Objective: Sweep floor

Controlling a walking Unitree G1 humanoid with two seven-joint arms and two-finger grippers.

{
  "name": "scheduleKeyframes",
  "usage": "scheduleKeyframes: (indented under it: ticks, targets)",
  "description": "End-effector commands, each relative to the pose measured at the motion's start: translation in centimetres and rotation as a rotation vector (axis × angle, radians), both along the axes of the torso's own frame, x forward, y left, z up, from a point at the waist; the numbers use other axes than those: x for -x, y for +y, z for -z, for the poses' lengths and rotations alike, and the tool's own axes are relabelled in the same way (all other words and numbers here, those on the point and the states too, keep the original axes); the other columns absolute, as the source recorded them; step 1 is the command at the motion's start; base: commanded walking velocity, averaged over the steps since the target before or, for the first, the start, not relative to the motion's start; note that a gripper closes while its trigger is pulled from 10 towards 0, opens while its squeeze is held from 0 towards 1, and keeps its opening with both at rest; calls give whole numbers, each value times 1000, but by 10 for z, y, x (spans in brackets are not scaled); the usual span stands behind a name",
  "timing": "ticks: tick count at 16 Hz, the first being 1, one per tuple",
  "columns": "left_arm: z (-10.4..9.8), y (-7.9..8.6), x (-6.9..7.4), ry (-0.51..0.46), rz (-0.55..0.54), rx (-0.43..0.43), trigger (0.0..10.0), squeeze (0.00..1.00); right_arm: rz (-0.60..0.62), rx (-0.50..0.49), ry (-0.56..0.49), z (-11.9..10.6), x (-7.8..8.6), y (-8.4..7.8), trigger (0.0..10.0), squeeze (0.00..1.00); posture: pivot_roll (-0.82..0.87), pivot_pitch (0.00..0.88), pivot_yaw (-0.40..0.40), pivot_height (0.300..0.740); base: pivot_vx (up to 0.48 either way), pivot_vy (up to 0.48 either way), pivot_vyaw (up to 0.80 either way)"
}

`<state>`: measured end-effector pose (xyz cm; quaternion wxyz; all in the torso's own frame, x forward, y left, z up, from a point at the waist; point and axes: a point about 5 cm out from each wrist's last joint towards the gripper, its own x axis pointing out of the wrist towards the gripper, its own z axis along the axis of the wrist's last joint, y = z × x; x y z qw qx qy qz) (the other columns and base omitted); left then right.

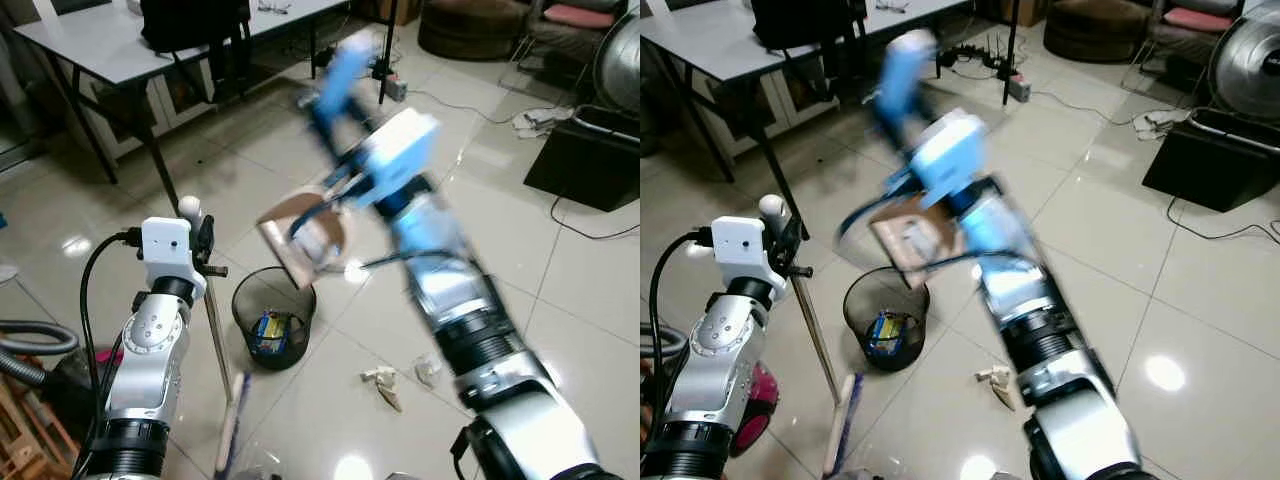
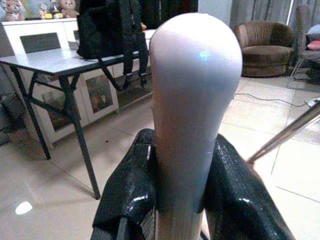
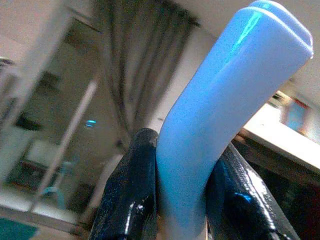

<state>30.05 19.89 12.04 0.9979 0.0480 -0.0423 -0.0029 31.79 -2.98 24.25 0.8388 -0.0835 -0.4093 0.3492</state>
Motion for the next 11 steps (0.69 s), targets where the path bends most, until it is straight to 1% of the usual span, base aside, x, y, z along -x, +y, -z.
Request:
scheduleKeyframes:
  ticks: [1, 2, 5, 7, 8, 9, 10, 11]
  targets:
    - [-7, 1, -3, -33, -8, -10, 10000, 0, -54, 24, -106, -5, 10, 6, 10000, 0, -34, 0, 8, 740, 0, 0, 0]
    - [-7, 1, -3, -34, -6, -10, 10000, 0, -80, 48, -121, 1, 14, 10, 10000, 0, -35, 0, 8, 740, 0, 0, 0]
    - [-7, 0, -3, -35, -1, -12, 10000, 0, -90, 108, -165, 8, 18, 13, 10000, 0, -35, 0, 8, 740, 0, 0, 0]
    - [-7, 0, -4, -36, 1, -14, 10000, 0, -76, 148, -208, 9, 18, 12, 10000, 0, -37, 0, 11, 740, 0, 0, 0]
    - [-7, -1, -5, -37, 4, -15, 10000, 0, -43, 169, -238, 7, 14, 8, 10000, 0, -37, 0, 12, 740, 0, 0, 0]
    - [-7, -1, -5, -35, 9, -18, 10000, 0, 23, 189, -260, 2, 7, -1, 10000, 0, -36, 0, 12, 740, 0, 0, 0]
    - [-6, -2, -5, -31, 17, -22, 10000, 0, 114, 182, -255, -4, -2, -12, 10000, 0, -36, 0, 11, 740, 0, 0, 0]
    - [-2, -4, -6, -4, 55, -38, 10000, 0, 287, 86, -157, -13, -20, -38, 10000, 0, -40, 0, 10, 740, 0, 0, 0]
